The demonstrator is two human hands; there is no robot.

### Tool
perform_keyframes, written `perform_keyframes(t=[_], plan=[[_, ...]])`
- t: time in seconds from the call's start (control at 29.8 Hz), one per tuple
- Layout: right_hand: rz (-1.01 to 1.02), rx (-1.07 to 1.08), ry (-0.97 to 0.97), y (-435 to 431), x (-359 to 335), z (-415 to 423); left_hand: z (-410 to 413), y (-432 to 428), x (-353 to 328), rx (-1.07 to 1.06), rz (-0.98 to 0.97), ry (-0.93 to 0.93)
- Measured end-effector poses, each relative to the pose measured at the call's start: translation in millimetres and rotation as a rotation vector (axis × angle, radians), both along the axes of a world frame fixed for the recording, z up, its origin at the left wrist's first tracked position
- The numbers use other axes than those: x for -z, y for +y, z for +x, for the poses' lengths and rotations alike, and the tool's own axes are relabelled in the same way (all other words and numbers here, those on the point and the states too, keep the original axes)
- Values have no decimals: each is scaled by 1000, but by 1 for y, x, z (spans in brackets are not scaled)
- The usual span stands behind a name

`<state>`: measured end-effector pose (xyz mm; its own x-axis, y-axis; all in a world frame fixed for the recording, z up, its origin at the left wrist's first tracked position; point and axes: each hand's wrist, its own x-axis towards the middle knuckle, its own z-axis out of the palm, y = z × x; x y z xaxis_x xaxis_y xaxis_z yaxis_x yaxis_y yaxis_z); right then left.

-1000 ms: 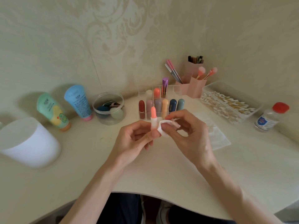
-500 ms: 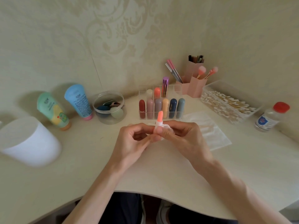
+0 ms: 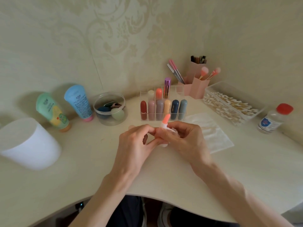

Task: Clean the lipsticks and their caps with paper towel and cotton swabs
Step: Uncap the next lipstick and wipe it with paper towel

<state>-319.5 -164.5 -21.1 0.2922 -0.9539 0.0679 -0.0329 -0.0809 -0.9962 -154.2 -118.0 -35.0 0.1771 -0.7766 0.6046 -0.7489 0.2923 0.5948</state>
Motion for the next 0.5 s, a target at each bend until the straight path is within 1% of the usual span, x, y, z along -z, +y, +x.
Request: perform_keyframes(t=[0.07, 0.17, 0.2, 0.27, 0.34, 0.37, 0.44, 0.5], plan=[[-12, 5, -14, 1, -2, -1, -3, 1, -2, 22, -1, 23], [42, 20, -55, -1, -4, -5, -7, 2, -5, 127, 65, 163], [67, 26, -71, -1, -6, -5, -7, 2, -6, 151, 99, 230], [98, 41, -102, -1, -8, -7, -5, 3, -8, 182, 180, 438], [86, 48, -120, -1, -9, -7, -1, 3, -12, 212, 268, 647], [75, 47, -133, -1, -10, -7, 1, 4, -15, 234, 325, 718], [55, 42, -150, -1, -11, -7, 2, 3, -18, 277, 423, 785], [34, 26, -157, 0, -11, -6, 4, 3, -21, 311, 480, 808]])
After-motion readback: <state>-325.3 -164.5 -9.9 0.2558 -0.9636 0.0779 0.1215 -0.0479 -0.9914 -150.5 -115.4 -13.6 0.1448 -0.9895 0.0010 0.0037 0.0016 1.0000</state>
